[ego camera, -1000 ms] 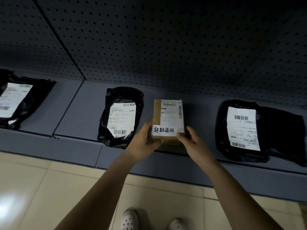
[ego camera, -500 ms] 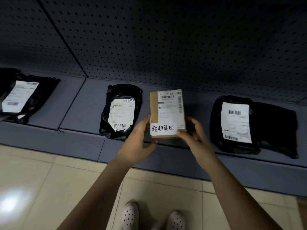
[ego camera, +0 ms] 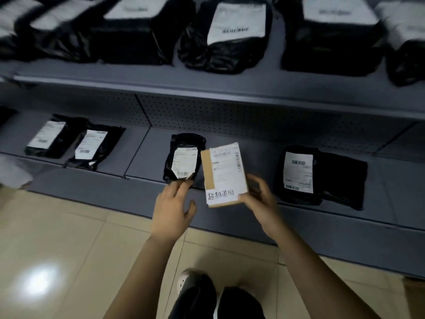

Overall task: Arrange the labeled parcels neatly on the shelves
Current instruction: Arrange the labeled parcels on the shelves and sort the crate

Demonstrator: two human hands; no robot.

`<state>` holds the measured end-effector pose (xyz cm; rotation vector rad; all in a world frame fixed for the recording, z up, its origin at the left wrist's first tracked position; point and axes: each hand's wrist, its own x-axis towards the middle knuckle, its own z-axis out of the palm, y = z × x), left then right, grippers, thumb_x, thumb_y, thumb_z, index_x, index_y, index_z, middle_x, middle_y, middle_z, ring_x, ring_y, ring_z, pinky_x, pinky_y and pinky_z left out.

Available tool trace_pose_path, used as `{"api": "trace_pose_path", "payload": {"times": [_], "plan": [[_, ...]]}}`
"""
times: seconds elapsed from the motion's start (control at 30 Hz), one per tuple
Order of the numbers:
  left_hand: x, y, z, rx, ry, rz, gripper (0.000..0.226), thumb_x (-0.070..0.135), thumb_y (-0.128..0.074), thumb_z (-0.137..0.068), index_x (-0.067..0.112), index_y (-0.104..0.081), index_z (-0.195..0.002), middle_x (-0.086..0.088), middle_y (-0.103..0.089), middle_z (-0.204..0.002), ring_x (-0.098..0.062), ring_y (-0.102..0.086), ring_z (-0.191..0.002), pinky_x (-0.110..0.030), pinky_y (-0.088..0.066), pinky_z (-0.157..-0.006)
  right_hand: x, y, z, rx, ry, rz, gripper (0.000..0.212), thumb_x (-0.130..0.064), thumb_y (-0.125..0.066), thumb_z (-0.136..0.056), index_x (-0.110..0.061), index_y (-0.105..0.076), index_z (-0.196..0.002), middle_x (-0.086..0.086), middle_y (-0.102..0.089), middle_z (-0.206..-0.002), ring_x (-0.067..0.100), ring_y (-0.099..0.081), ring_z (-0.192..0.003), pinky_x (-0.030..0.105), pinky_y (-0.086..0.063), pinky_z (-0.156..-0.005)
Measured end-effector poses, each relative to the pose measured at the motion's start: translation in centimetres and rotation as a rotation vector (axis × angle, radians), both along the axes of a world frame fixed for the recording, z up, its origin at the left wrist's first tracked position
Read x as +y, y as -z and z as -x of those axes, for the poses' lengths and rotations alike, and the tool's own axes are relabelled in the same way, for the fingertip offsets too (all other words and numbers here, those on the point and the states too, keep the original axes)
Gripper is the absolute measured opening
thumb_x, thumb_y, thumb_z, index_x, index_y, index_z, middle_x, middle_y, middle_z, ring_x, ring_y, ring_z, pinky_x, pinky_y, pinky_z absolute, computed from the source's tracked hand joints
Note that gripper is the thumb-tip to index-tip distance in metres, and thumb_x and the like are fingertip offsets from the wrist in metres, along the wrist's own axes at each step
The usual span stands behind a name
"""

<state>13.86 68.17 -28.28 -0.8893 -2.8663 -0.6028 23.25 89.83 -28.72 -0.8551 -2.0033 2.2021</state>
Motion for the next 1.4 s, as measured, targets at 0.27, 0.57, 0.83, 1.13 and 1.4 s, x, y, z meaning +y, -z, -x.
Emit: {"api": "trace_pose_path", "payload": {"times": [0.27,0.57,0.83,1.13,1.4], "plan": [[1.4,-4.3,-2.9,0.066,0.062,-0.131,0.046,0.007,-0.075,-0.073,0.012,-0.060,-0.116,-0.006,-0.059,-0.109,-0.026,-0.054,-0.097,-0.035,-0.044,-0.080,-0.8,-3.7,-4.3,0.073,0.104,0.009,0.052,-0.015,-0.073,-0.080,-0.037,-0.051,-0.123,-0.010,-0.066,-0.118,-0.003,-0.063,-0.103,0.019,-0.052,-0.080],[4.4,-5.8,-0.4,0.061,0.423,-0.158,0.040,0.015,-0.073,-0.082,0.011,-0.061,-0.120,-0.010,-0.060,-0.112,-0.032,-0.057,-0.101,-0.045,-0.050,-0.084,-3.0,-5.2,-8.7,0.166,0.530,-0.022,0.056,0.009,-0.062,-0.086,-0.021,-0.051,-0.132,-0.008,-0.071,-0.108,0.007,-0.066,-0.106,0.023,-0.054,-0.082],[5.8,-6.7,0.3,0.099,0.739,-0.278,0.036,0.026,-0.064,-0.083,0.014,-0.061,-0.117,-0.009,-0.060,-0.113,-0.029,-0.055,-0.099,-0.043,-0.048,-0.082,-8.7,-7.7,-12.1,0.161,0.854,-0.180,0.057,-0.023,-0.074,-0.076,-0.041,-0.054,-0.127,-0.002,-0.064,-0.125,0.013,-0.058,-0.119,0.044,-0.045,-0.106],[9.5,-13.4,-5.4,0.029,1.065,-0.427,0.038,0.014,-0.072,-0.081,0.014,-0.063,-0.117,-0.001,-0.058,-0.112,-0.017,-0.049,-0.106,-0.035,-0.040,-0.090,-12.0,-14.0,-18.3,0.183,1.130,-0.412,0.063,-0.034,-0.073,-0.069,-0.042,-0.053,-0.129,-0.006,-0.060,-0.132,0.013,-0.052,-0.126,0.053,-0.045,-0.103],[13.4,-17.7,-14.0,0.070,1.312,-0.540,0.039,0.014,-0.071,-0.082,0.014,-0.062,-0.120,-0.002,-0.058,-0.113,-0.020,-0.049,-0.105,-0.038,-0.040,-0.093,-12.5,-17.7,-26.7,0.226,1.352,-0.536,0.068,-0.033,-0.075,-0.067,-0.041,-0.052,-0.131,-0.001,-0.060,-0.131,0.017,-0.054,-0.125,0.054,-0.047,-0.100]]}}
